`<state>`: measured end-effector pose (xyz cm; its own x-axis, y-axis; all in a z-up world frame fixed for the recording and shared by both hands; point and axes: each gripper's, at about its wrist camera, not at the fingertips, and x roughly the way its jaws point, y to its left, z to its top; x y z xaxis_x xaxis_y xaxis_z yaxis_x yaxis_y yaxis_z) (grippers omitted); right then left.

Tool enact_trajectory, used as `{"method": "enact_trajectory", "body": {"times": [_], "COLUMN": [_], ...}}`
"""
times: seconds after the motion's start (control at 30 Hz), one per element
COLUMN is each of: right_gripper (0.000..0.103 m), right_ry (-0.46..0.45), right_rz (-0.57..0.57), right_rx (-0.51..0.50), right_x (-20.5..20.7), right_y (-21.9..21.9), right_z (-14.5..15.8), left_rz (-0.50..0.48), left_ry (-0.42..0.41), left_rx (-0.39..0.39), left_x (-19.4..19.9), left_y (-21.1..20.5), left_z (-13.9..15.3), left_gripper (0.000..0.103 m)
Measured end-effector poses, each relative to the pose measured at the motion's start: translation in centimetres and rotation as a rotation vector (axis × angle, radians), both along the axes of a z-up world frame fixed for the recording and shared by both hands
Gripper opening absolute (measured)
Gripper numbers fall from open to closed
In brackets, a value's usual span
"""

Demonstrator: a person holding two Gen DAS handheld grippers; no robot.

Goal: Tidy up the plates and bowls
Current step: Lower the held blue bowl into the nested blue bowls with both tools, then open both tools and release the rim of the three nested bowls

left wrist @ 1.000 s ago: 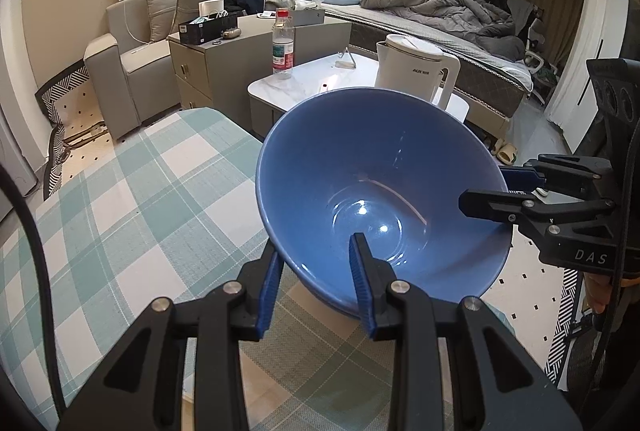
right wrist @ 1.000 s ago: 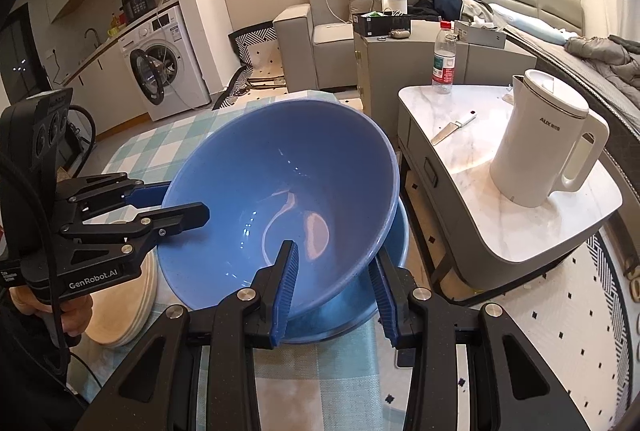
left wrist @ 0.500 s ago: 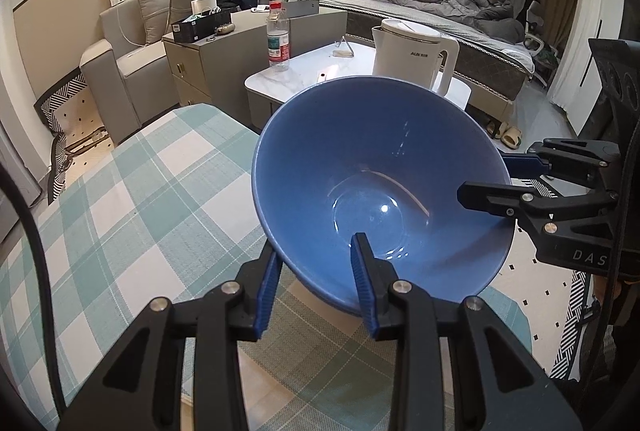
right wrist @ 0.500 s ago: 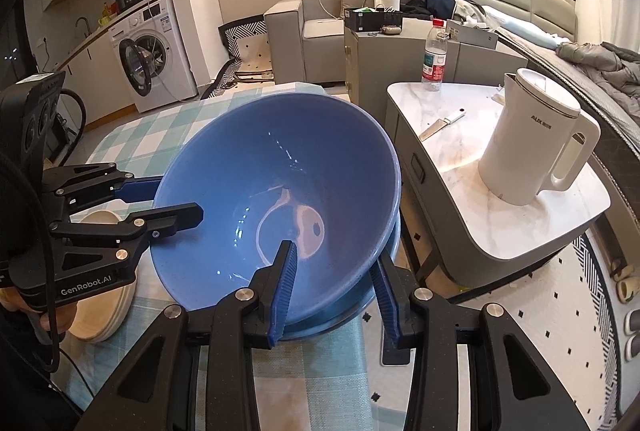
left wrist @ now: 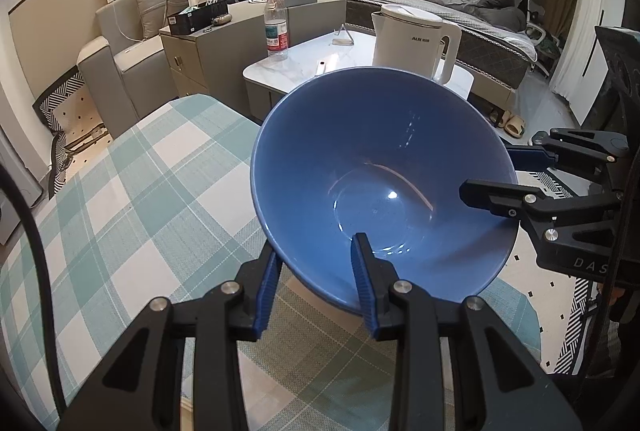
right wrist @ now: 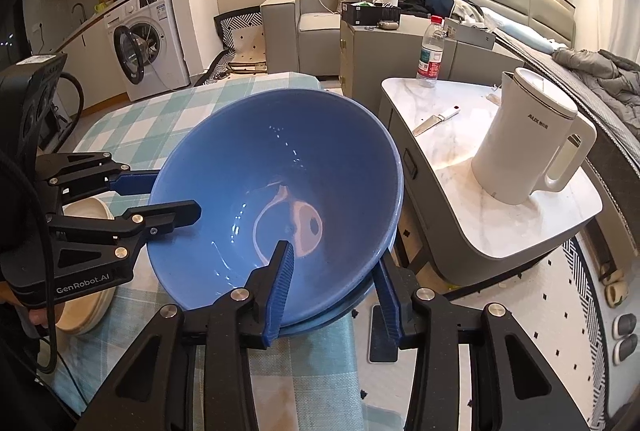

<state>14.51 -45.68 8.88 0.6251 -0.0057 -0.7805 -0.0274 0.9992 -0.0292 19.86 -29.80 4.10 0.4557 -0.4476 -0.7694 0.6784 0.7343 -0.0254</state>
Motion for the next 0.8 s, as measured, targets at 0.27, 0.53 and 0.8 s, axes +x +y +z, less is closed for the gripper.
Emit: {"method": "enact_trajectory", "body": {"times": [0.27, 0.53, 0.8], "right_gripper": [0.049, 0.055, 0.071], "right_ry": [0.002, 0.011, 0.013], "right_rz": [0.008, 0.002, 0.012], "right_rx": [0.002, -0.015, -0.033], "right_x": [-0.07, -0.03, -0.02], "right_y": [-0.07, -0.08, 0.15], "right_z": [-0.17, -0.41, -0.76], "left_rz": [0.002, 0.009, 0.026], "left_ry": [0.002, 0.014, 0.036], "left_rx": [0.004, 0.000, -0.009], "left_x": [-0.02, 0.02, 0.35], "left_y": [-0.02, 0.32, 0.78], "left_z": [-0.09, -0.44, -0.63], "left_gripper": [0.037, 0.044, 0.053]}}
